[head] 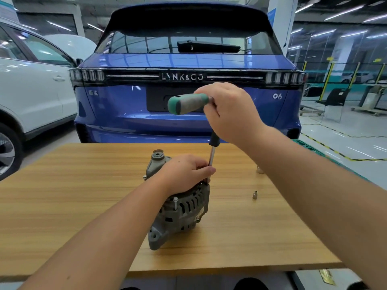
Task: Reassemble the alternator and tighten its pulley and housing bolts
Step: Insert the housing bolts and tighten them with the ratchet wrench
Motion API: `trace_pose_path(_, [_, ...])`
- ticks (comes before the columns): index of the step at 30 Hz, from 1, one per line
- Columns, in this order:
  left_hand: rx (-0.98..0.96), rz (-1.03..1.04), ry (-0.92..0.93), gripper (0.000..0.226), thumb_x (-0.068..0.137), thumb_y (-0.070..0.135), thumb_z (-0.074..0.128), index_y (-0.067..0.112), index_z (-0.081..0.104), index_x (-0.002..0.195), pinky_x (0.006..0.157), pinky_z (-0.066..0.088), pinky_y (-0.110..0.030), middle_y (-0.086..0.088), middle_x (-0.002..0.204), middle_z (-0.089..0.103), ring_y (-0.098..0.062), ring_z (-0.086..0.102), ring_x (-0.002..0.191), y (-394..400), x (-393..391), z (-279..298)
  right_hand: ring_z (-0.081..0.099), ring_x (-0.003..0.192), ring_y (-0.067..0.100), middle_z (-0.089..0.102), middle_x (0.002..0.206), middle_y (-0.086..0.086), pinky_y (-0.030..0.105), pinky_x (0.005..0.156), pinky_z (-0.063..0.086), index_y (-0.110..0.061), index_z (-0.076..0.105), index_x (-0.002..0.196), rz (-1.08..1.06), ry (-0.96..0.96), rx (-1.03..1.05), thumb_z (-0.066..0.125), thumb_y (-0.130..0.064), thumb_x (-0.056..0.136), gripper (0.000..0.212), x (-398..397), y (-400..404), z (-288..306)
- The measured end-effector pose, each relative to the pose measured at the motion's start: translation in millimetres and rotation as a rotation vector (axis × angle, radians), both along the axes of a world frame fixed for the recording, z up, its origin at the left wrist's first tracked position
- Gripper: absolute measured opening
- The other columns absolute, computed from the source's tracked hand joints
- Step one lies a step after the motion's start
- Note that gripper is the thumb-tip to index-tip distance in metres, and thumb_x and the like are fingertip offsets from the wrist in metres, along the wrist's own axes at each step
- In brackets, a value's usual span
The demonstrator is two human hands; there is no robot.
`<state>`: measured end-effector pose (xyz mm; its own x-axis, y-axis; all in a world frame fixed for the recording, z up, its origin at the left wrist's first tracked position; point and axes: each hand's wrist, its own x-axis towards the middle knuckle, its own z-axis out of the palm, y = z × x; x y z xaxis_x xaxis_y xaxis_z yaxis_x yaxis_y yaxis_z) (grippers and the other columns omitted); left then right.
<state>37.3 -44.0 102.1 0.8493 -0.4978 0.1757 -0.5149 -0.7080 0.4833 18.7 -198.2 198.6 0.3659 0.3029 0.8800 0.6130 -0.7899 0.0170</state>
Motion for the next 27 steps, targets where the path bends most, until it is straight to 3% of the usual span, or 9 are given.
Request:
trace_pose_path(4, [0.013, 0.03, -0.011, 0.033, 0.101, 0.062, 0.046, 0.041, 0.064, 0.084, 0.065, 0.059, -0.031, 0.014, 0.074, 0.07, -0.006, 0.067, 0.069, 0, 1, -3, 0.048, 0.083, 0.021, 0.054, 0.084, -0.005, 0.04, 0.074, 0.043, -0.02, 0.056, 0.097, 0.03, 0.2, -0.173, 0.032, -0.04, 0.099, 0.031, -8, 3, 12])
trace_pose_path(7, [-0.004, 0.047, -0.011, 0.034, 0.1, 0.064, 0.046, 0.042, 0.063, 0.082, 0.059, 0.054, -0.026, 0.021, 0.069, 0.068, -0.002, 0.064, 0.063, -2, 0, -2, 0.051, 0.107, 0.022, 0.059, 0.112, 0.002, 0.04, 0.093, 0.042, -0.021, 0.053, 0.13, 0.037, 0.318, -0.217, 0.029, -0.046, 0.101, 0.045, -7, -1, 14])
trace_pose_path(9, [-0.02, 0.048, 0.0, 0.034, 0.101, 0.062, 0.047, 0.04, 0.064, 0.083, 0.057, 0.049, -0.024, 0.031, 0.071, 0.065, 0.004, 0.062, 0.064, -3, -1, -2, 0.048, 0.111, 0.02, 0.056, 0.118, 0.003, 0.037, 0.094, 0.039, -0.017, 0.048, 0.142, 0.033, 0.355, -0.253, 0.025, -0.048, 0.101, 0.057, -8, 1, 16])
trace_pose_path(12, [-0.015, 0.049, 0.001, 0.034, 0.103, 0.059, 0.047, 0.038, 0.064, 0.083, 0.056, 0.047, -0.023, 0.035, 0.069, 0.063, 0.008, 0.06, 0.06, -3, -2, -1, 0.049, 0.093, 0.02, 0.054, 0.094, -0.001, 0.038, 0.082, 0.042, -0.019, 0.059, 0.109, -0.015, 0.316, -0.32, 0.025, -0.042, 0.108, 0.042, -11, 9, 22])
trace_pose_path(17, [0.015, 0.002, -0.01, 0.033, 0.104, 0.057, 0.044, 0.037, 0.068, 0.095, 0.07, 0.059, -0.032, 0.011, 0.081, 0.07, -0.007, 0.066, 0.074, -2, -5, 1, 0.048, 0.061, 0.022, 0.053, 0.066, 0.002, 0.034, 0.056, 0.038, -0.017, 0.049, 0.071, -0.291, 0.465, -0.39, 0.033, -0.043, 0.107, 0.047, -5, 14, 51])
trace_pose_path(19, [0.023, -0.016, -0.005, 0.033, 0.105, 0.056, 0.043, 0.036, 0.068, 0.098, 0.076, 0.06, -0.035, 0.01, 0.085, 0.071, -0.009, 0.067, 0.078, -2, -6, 2, 0.059, 0.06, 0.02, 0.069, 0.067, 0.003, 0.031, 0.059, 0.045, -0.014, 0.057, 0.077, -0.294, 0.714, -0.203, 0.042, -0.039, 0.104, 0.04, -4, 18, 65])
trace_pose_path(23, [0.006, -0.005, -0.003, 0.031, 0.105, 0.055, 0.045, 0.037, 0.068, 0.094, 0.074, 0.059, -0.036, 0.013, 0.083, 0.07, -0.01, 0.067, 0.077, 0, -4, 0, 0.077, 0.073, 0.023, 0.074, 0.07, 0.003, 0.042, 0.079, 0.057, -0.011, 0.058, 0.096, 0.142, 1.263, 0.537, 0.045, -0.026, 0.101, 0.02, -6, 12, 62])
trace_pose_path(25, [-0.01, 0.002, 0.0, 0.031, 0.105, 0.054, 0.045, 0.036, 0.068, 0.094, 0.075, 0.06, -0.039, 0.015, 0.084, 0.072, -0.011, 0.068, 0.077, 0, -3, -1, 0.075, 0.073, 0.022, 0.069, 0.068, -0.001, 0.045, 0.085, 0.052, -0.016, 0.055, 0.094, 0.424, 1.347, 0.919, 0.046, -0.026, 0.098, 0.014, -3, 9, 45])
trace_pose_path(27, [-0.003, 0.007, -0.004, 0.031, 0.105, 0.054, 0.045, 0.036, 0.068, 0.095, 0.077, 0.06, -0.041, 0.015, 0.086, 0.073, -0.01, 0.068, 0.079, -2, -3, 0, 0.072, 0.07, 0.017, 0.069, 0.07, -0.005, 0.038, 0.08, 0.052, -0.016, 0.058, 0.095, 0.656, 1.27, 1.324, 0.051, -0.027, 0.098, 0.014, 2, 10, 23])
